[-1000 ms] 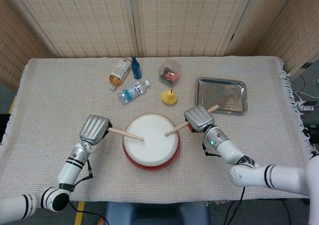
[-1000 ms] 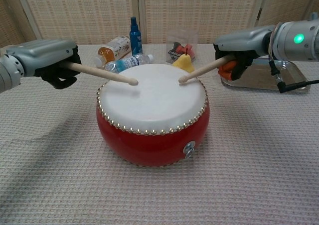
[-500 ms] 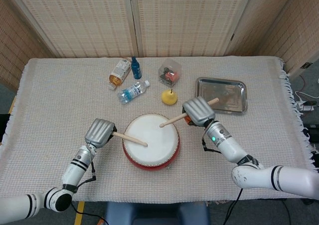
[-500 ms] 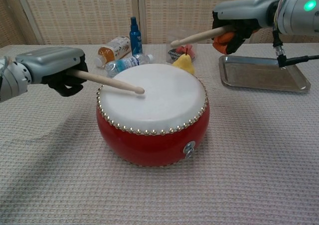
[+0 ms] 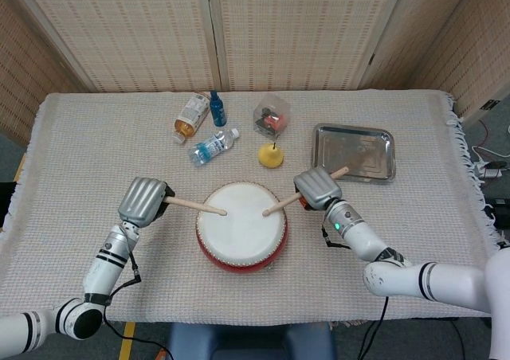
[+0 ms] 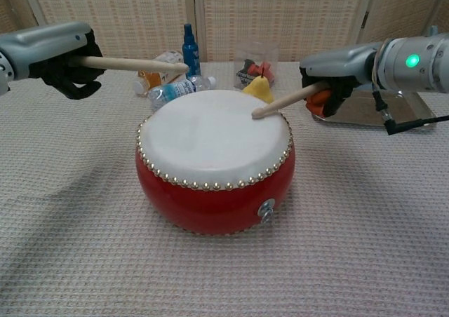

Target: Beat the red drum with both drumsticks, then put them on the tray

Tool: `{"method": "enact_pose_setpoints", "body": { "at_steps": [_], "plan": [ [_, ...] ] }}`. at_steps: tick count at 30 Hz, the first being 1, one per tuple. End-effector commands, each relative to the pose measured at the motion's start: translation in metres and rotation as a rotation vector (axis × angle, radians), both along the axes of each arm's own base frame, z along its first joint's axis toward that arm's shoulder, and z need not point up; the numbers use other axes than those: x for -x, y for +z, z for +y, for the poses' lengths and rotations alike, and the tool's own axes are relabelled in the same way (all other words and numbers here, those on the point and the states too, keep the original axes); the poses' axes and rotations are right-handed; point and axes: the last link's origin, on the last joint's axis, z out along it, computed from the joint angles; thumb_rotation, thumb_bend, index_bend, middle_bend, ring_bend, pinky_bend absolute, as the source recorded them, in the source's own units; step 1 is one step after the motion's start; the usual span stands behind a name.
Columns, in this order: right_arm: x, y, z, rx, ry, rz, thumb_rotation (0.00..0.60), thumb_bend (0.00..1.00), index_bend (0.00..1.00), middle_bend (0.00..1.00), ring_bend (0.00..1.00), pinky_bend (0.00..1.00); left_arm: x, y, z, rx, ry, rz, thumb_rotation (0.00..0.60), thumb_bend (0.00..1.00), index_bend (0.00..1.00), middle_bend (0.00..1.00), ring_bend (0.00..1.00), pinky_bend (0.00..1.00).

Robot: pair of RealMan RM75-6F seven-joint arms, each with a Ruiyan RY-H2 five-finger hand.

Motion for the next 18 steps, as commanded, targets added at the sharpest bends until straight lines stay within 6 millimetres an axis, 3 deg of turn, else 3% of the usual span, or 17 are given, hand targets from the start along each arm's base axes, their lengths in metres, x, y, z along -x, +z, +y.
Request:
{"method": "enact_pose_setpoints", "body": {
  "at_steps": [1,6,8,18],
  "plan": [
    [-0.011,0.015,-0.002,0.041,0.012,-0.068,0.600,0.94,1.00,1.00,1.00,1.00,0.001,-0.016,-0.002,0.042,-0.002,0.033,0.600,0.83,1.00,1.00,1.00,1.00],
    [-0.020,0.028,-0.001,0.057,0.029,-0.110,0.600,0.94,1.00,1.00,1.00,1.00,0.006,-0.050,-0.005,0.110,-0.004,0.125,0.600,0.83,1.00,1.00,1.00,1.00],
    [-0.018,0.025,-0.001,0.046,0.027,-0.094,0.600,0.94,1.00,1.00,1.00,1.00,0.008,-0.055,-0.006,0.115,-0.003,0.144,0.600,0.83,1.00,1.00,1.00,1.00],
    [0.011,-0.010,0.000,-0.025,-0.009,0.067,0.600,0.94,1.00,1.00,1.00,1.00,-0.001,-0.005,-0.005,-0.009,-0.023,0.024,0.600,0.83,1.00,1.00,1.00,1.00]
  ]
}}
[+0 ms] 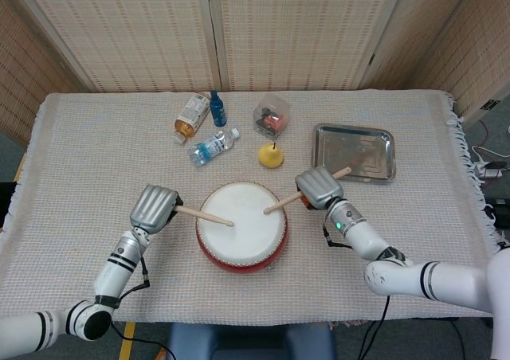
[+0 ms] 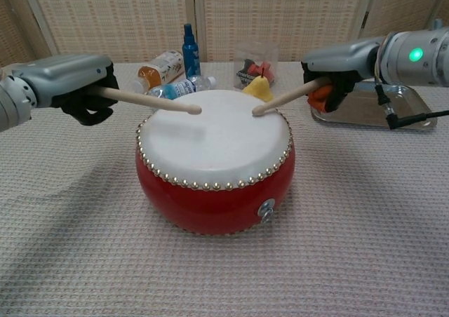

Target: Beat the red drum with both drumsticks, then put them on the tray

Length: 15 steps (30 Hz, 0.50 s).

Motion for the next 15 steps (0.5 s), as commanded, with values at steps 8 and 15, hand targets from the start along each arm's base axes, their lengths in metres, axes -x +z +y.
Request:
{"method": "enact_pose_setpoints", "body": {
  "at_steps": [8,15],
  "plan": [
    [0.011,0.032,-0.021,0.111,-0.112,-0.142,0.600,0.94,1.00,1.00,1.00,1.00,0.002,0.033,-0.003,-0.040,0.004,-0.115,0.600,0.83,1.00,1.00,1.00,1.00],
    [0.060,0.039,-0.049,0.163,-0.249,-0.177,0.600,0.94,1.00,1.00,1.00,1.00,0.015,0.031,-0.009,-0.035,0.014,-0.085,0.600,0.83,1.00,1.00,1.00,1.00]
  ]
}}
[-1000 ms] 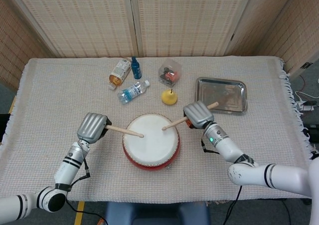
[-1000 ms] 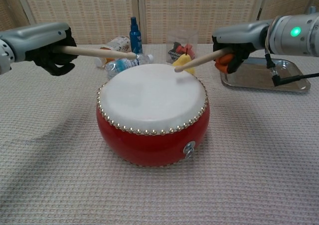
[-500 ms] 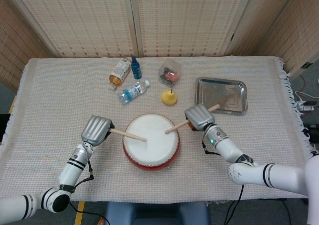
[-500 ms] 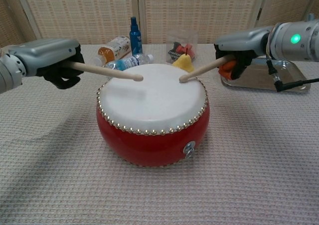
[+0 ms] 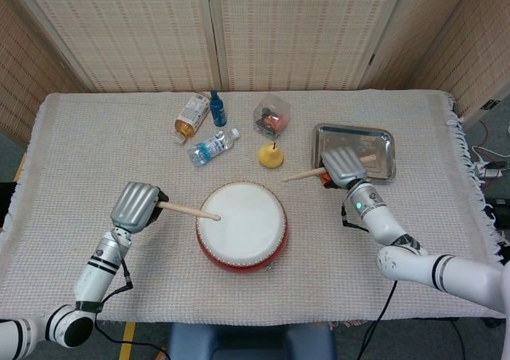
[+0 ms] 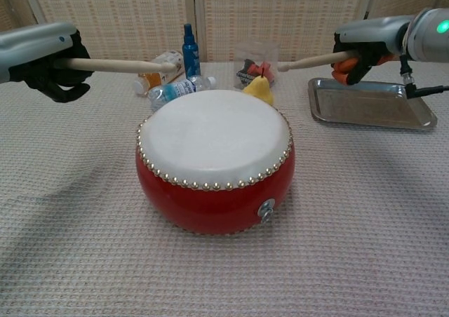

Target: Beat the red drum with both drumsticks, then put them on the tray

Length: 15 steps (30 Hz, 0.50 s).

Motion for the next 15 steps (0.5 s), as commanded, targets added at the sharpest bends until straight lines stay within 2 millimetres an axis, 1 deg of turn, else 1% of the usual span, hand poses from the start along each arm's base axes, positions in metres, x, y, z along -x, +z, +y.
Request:
{"method": "enact_pose_setpoints", "body": {
  "at_steps": [1,5,10,13,15],
  "plan": [
    [0.035,-0.002,-0.017,0.007,-0.103,-0.046,0.600,0.94,1.00,1.00,1.00,1.00,0.004,0.000,-0.002,-0.003,0.005,0.002,0.600,0.83,1.00,1.00,1.00,1.00],
    [0.056,-0.012,-0.033,0.017,-0.174,-0.119,0.600,0.93,1.00,1.00,1.00,1.00,0.012,-0.001,-0.004,0.003,0.014,0.032,0.600,0.83,0.99,1.00,1.00,1.00],
    [0.072,-0.023,-0.046,0.041,-0.210,-0.146,0.600,0.88,1.00,1.00,1.00,1.00,0.020,0.001,-0.005,0.002,0.039,0.035,0.600,0.83,0.99,1.00,1.00,1.00],
    [0.080,-0.025,-0.053,0.057,-0.244,-0.170,0.600,0.82,1.00,0.99,0.95,1.00,0.023,0.003,-0.004,0.000,0.050,0.032,0.600,0.83,0.99,1.00,1.00,1.00],
    [0.086,-0.027,-0.057,0.060,-0.265,-0.171,0.600,0.75,1.00,0.95,0.89,1.00,0.024,0.003,-0.004,0.000,0.054,0.031,0.600,0.83,0.99,1.00,1.00,1.00]
  ]
}}
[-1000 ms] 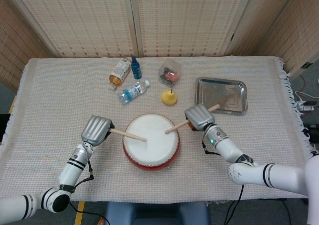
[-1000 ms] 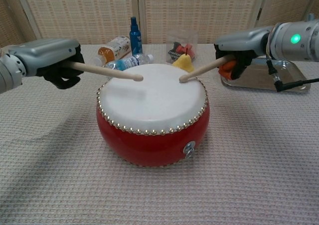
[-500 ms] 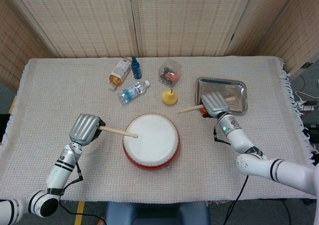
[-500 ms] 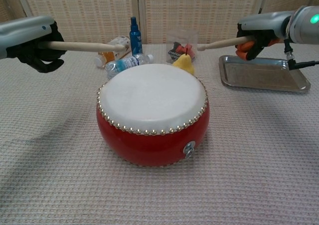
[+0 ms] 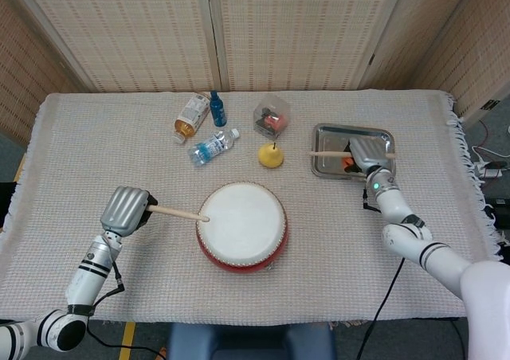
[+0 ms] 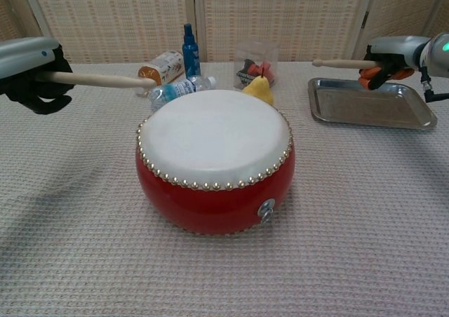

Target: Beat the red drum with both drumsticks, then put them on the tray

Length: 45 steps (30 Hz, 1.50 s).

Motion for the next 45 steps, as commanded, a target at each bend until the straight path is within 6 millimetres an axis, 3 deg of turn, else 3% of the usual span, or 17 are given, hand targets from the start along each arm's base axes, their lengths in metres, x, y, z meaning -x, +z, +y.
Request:
{"method": "enact_pose_setpoints", "body": {
  "at_steps": [1,4,11,20,22,28,33,37,45],
  "plan": [
    [0.010,-0.016,-0.003,-0.023,-0.051,-0.035,0.600,0.71,1.00,0.92,0.86,0.99,0.001,0.001,0.000,0.000,0.003,-0.001,0.600,0.83,0.99,1.00,1.00,1.00],
    [0.018,-0.017,-0.006,-0.039,-0.079,-0.022,0.600,0.59,0.95,0.77,0.67,0.85,0.001,0.002,0.000,-0.001,0.006,-0.008,0.600,0.83,0.99,1.00,1.00,1.00],
    [0.033,-0.009,-0.011,-0.044,-0.136,0.014,0.600,0.40,0.57,0.49,0.29,0.42,0.003,0.002,0.000,0.004,0.015,-0.019,0.600,0.83,0.99,1.00,1.00,1.00],
    [0.044,-0.002,-0.015,-0.039,-0.183,0.040,0.600,0.19,0.10,0.22,0.05,0.20,0.001,0.006,0.001,-0.006,0.007,-0.023,0.600,0.83,0.99,1.00,1.00,1.00],
    [0.043,-0.001,-0.016,-0.041,-0.187,0.028,0.600,0.16,0.04,0.18,0.02,0.18,0.000,0.007,0.002,-0.014,0.000,-0.031,0.600,0.83,0.99,1.00,1.00,1.00],
    [0.036,0.004,-0.015,-0.047,-0.154,0.008,0.600,0.12,0.02,0.17,0.01,0.17,-0.003,0.009,0.004,-0.022,-0.007,-0.041,0.600,0.83,0.99,1.00,1.00,1.00],
    [0.014,0.028,-0.007,-0.006,-0.032,-0.057,0.600,0.12,0.12,0.17,0.02,0.18,-0.007,0.010,0.004,-0.021,-0.019,-0.035,0.600,0.83,0.99,1.00,1.00,1.00],
    [-0.013,0.048,0.016,-0.023,0.064,-0.152,0.600,0.12,0.14,0.17,0.08,0.23,-0.013,0.008,0.004,-0.016,-0.031,-0.035,0.600,0.83,0.99,1.00,1.00,1.00],
    [-0.077,0.080,0.066,-0.097,0.166,-0.333,0.600,0.12,0.17,0.17,0.08,0.25,-0.034,0.005,0.003,-0.036,-0.101,0.004,0.600,0.83,0.99,1.00,1.00,1.00]
  ]
}}
